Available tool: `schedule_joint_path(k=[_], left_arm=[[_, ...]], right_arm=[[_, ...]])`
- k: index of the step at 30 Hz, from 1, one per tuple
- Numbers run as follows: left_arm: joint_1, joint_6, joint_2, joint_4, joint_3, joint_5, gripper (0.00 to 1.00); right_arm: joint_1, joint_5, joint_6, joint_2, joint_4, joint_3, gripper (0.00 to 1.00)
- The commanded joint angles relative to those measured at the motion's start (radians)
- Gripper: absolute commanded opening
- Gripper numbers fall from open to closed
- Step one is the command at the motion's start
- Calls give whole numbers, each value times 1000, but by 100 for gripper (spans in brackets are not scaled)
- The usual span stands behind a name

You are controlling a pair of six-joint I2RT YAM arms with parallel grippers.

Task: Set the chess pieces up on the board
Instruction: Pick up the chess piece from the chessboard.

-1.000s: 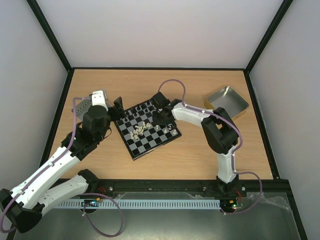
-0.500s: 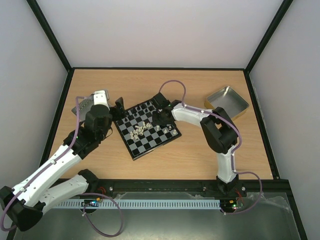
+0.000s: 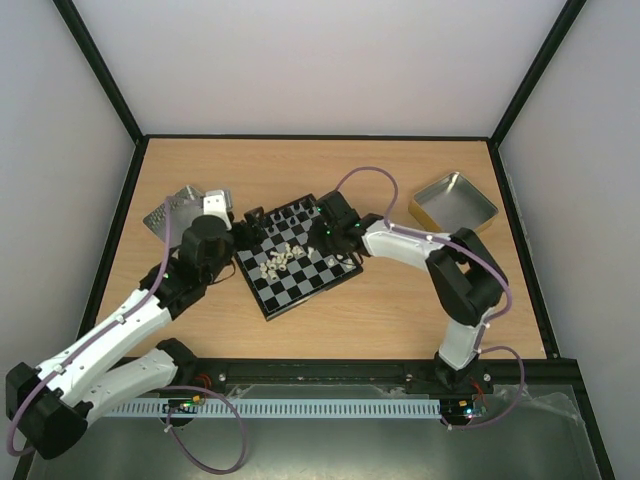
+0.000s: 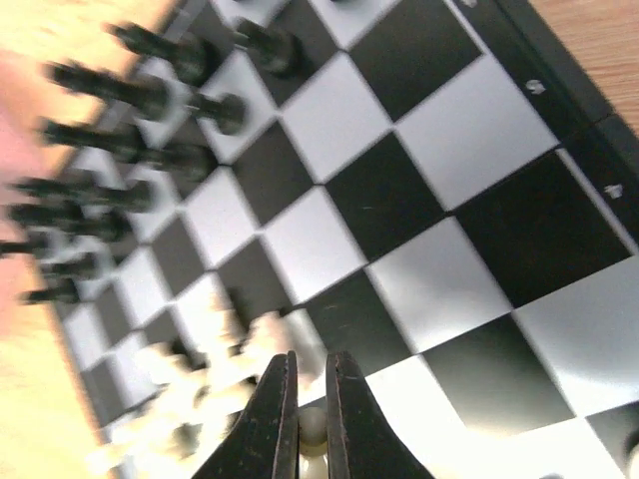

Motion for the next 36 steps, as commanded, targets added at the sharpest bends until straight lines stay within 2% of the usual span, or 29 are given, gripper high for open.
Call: schedule_joint_path(k=[1,8,12,16,20,28,36], left_arm=[[6,-47,8,180,-102,170,81],[6,-17,15,476,-252,323,82],[6,-3,37,601,-282,402,80],[5,-62,73,632,-249,402,71],[5,-140,105,645,-219,370,62],[6,-257,116,659,-196,358,50],[6,-229,131,654,-170,397,27]], right_arm=[[-5,-67,189,-126,202,-66,2],[-7,-170,462,-225,366,-128,2],[-17,-233,679,-258,518,-174,2],[-20,-320,844,-251,666,-187,2],[-21,-339,959,-261,764,-195,2],[-20,-325,971,-291,766,-192,2],[-20,-303,920,-317,720,-200,2]])
